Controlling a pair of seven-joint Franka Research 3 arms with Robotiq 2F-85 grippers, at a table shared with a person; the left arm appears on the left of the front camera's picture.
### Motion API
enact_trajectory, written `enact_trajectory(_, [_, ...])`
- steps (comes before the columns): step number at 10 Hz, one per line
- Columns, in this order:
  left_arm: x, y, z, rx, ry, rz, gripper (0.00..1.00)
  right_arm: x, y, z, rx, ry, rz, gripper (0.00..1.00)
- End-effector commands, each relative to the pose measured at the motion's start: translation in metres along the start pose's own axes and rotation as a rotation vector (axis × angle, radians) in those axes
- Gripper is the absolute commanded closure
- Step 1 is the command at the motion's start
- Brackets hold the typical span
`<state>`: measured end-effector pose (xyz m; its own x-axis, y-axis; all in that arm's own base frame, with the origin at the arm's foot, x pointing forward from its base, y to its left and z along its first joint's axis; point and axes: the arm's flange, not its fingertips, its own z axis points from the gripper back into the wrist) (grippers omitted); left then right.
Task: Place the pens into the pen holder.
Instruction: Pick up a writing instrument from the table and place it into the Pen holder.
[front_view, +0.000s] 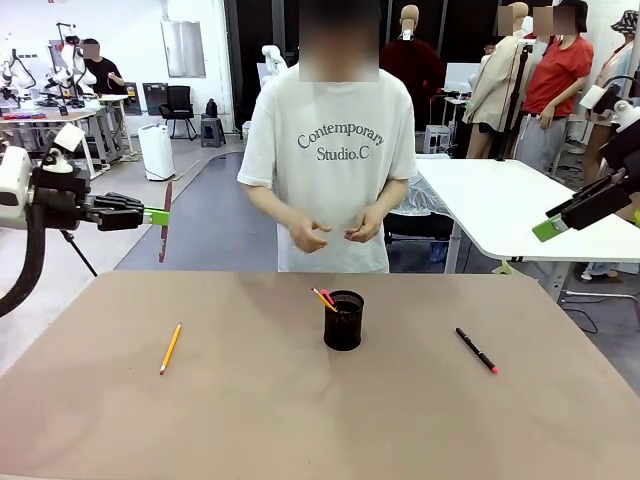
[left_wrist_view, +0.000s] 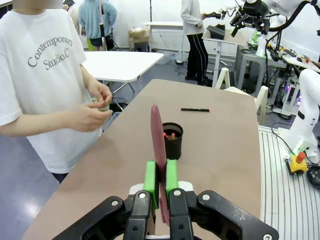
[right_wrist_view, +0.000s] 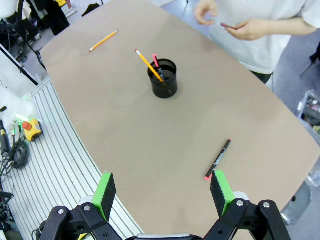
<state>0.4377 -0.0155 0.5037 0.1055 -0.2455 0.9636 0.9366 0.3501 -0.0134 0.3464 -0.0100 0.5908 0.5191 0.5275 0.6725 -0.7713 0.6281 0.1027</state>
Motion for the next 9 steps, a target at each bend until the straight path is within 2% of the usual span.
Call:
enact_trajectory(1, [0.0015, 0.0008, -0.0003, -0.002, -0.002, -0.002, 1.0, 0.0014, -0.0011, -0.0001, 0.016, -0.023, 0.006, 0.0])
enact_trajectory(9, [0.0015, 0.0008, -0.0003, -0.002, -0.002, -0.002, 1.0, 0.0014, -0.0011, -0.0001, 0.016, -0.023, 0.006, 0.0])
